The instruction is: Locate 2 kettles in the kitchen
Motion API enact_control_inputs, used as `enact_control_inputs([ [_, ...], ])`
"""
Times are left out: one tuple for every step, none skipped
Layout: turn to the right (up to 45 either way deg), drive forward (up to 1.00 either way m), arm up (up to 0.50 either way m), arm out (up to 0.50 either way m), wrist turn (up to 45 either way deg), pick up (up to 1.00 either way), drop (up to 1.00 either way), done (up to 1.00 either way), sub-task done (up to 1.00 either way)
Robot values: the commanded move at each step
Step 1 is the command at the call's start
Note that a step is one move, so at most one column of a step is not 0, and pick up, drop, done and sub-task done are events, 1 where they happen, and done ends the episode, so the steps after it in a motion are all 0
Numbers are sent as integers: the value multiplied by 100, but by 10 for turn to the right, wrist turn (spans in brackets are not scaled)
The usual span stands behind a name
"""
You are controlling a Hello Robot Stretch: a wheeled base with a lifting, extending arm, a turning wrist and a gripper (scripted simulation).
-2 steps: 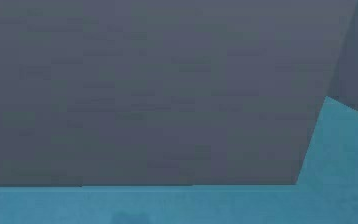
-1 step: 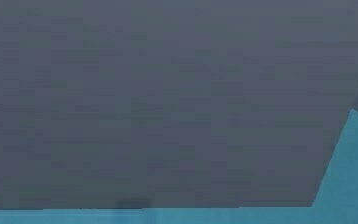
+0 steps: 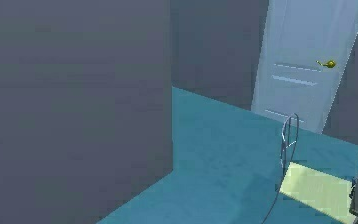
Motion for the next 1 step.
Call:
enact_control_inputs([
  [30, 0, 0, 0, 0, 0, 0, 0, 0],
])
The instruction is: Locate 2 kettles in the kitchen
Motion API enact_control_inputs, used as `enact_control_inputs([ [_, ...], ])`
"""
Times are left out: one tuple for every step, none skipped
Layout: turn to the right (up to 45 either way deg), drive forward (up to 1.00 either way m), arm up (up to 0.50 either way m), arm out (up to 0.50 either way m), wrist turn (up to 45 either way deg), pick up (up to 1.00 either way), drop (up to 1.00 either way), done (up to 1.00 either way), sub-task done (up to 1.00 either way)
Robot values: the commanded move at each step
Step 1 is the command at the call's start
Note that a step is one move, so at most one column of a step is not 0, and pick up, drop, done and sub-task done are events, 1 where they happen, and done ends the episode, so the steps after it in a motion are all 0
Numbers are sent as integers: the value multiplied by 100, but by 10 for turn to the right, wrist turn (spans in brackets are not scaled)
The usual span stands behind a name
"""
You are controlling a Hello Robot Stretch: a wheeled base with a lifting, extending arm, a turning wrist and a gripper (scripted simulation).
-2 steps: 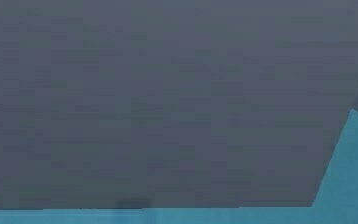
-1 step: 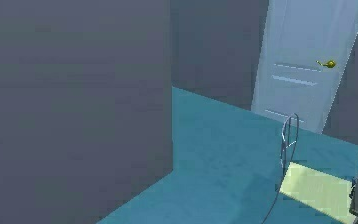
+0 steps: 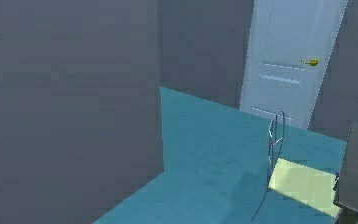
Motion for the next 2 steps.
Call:
enact_control_inputs([
  [0, 85, 0, 0, 0, 0, 0, 0, 0],
  [180, 0, 0, 0, 0, 0, 0, 0, 0],
])
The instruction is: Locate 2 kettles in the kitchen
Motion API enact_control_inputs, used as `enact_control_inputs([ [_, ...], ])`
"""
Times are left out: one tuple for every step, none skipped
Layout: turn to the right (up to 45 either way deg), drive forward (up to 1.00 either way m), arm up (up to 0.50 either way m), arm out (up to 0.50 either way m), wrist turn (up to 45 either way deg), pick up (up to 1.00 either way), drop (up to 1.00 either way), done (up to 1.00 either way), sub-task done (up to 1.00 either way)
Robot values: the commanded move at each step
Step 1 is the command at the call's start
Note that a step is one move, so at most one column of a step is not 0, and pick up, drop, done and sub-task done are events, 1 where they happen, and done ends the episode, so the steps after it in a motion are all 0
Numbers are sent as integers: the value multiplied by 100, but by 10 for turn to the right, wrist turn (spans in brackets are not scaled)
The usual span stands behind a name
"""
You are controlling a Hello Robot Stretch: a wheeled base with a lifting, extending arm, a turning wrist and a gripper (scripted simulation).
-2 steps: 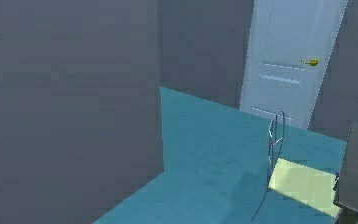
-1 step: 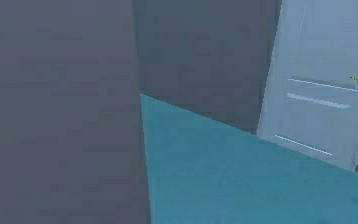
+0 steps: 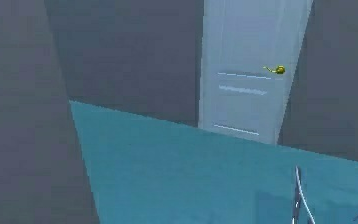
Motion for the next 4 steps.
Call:
enact_control_inputs([
  [0, 100, 0, 0, 0, 0, 0, 0, 0],
  [60, 0, 0, 0, 0, 0, 0, 0, 0],
  [0, 10, 0, 0, 0, 0, 0, 0, 0],
  [-450, 0, 0, 0, 0, 0, 0, 0, 0],
])
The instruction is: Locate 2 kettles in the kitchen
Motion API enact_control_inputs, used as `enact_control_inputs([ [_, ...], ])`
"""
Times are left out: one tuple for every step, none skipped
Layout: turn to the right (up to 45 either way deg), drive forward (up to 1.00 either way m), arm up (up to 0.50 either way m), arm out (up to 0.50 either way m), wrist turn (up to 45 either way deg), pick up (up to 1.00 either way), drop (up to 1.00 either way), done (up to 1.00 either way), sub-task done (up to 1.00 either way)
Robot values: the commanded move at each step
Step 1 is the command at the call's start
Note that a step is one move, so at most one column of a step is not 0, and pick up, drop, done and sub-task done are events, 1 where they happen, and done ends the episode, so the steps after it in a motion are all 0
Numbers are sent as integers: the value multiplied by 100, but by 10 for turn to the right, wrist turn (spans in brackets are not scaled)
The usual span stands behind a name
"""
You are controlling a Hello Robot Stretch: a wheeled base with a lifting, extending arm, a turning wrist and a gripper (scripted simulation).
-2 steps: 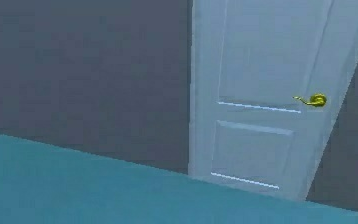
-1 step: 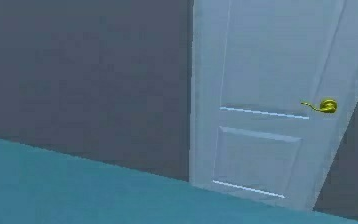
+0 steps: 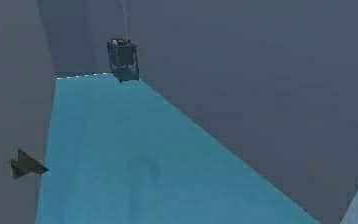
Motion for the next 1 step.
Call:
enact_control_inputs([
  [-180, 0, 0, 0, 0, 0, 0, 0, 0],
])
